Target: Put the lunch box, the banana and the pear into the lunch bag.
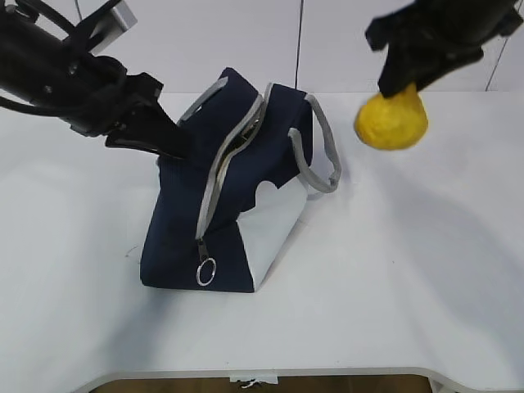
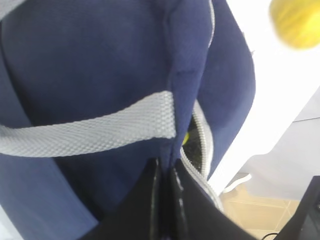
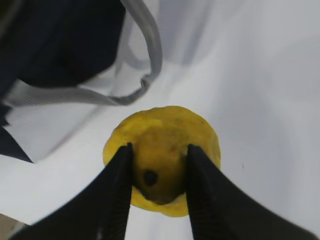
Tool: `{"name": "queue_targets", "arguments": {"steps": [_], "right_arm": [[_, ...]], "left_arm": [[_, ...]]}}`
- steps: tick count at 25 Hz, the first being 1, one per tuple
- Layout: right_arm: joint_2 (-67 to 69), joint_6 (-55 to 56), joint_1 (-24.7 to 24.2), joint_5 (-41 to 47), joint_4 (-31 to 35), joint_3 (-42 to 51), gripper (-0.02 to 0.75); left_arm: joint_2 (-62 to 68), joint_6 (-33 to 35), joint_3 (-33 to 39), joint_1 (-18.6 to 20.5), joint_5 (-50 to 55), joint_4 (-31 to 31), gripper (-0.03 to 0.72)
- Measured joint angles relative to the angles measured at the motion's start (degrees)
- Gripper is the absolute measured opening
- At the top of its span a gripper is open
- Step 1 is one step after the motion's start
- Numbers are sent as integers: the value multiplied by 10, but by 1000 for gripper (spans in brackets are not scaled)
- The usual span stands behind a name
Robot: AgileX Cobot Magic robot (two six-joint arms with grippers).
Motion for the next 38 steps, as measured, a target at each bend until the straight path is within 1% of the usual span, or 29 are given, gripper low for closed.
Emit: {"name": "queue_targets", "arguments": {"steps": [1, 3, 4, 5, 6, 8, 10, 12, 13, 15, 16, 18, 23, 28, 30, 31, 32, 34, 35, 36, 38], "right_arm": [[-4, 0, 0, -3, 20, -30, 257], [-5, 0, 0, -19, 49, -53, 257], [-6, 0, 0, -49, 79, -66, 257], [-6, 0, 0, -56, 91, -68, 257], [-6, 0, 0, -88, 124, -69, 257], [-2, 0, 0, -109, 159, -70, 257], [17, -10, 0, -132, 223, -73, 256], [41, -43, 0, -141, 275, -73, 256], [48, -52, 0, -142, 291, -73, 256], [76, -99, 0, -155, 358, -73, 256], [91, -118, 0, -162, 381, -73, 256], [112, -137, 0, -168, 405, -73, 256], [162, -148, 0, -150, 409, -73, 256], [174, -159, 0, -132, 408, -73, 267], [174, -161, 0, -127, 408, -77, 333], [174, -161, 0, -126, 408, -80, 381], [174, -162, 0, -116, 409, -89, 465], [174, -162, 0, -95, 404, -104, 547], [174, -162, 0, -76, 393, -115, 571], [174, -162, -1, -59, 383, -125, 580], [174, -149, -2, -12, 344, -158, 577]], "left_arm": [[0, 0, 0, 0, 1, -4, -6], [0, 0, 0, 0, 2, -13, -6], [0, 0, 0, 0, 2, -20, -6], [0, 0, 0, 0, 3, -26, -6], [0, 0, 0, 0, 3, -33, -6], [0, 0, 0, 0, 2, -54, -6], [0, 0, 0, 0, 1, -72, -6], [0, 0, 0, 0, -1, -87, -6], [0, 0, 0, 0, -2, -93, -6], [0, 0, 0, 0, -7, -105, -6], [0, 0, 0, 0, -10, -109, -6], [0, 0, 0, 0, -13, -114, -6], [0, -1, 0, 0, -19, -116, -6], [0, -1, 0, 0, -19, -120, -6], [0, -1, 0, 0, -19, -120, -6], [0, -1, 0, 0, -19, -120, -6], [0, -1, 0, 0, -19, -120, -6], [0, -1, 0, 0, -19, -120, -6], [0, -1, 0, 0, -19, -120, -6], [0, -1, 0, 0, -19, -120, -6], [0, -1, 0, 0, -19, -120, -6]]}}
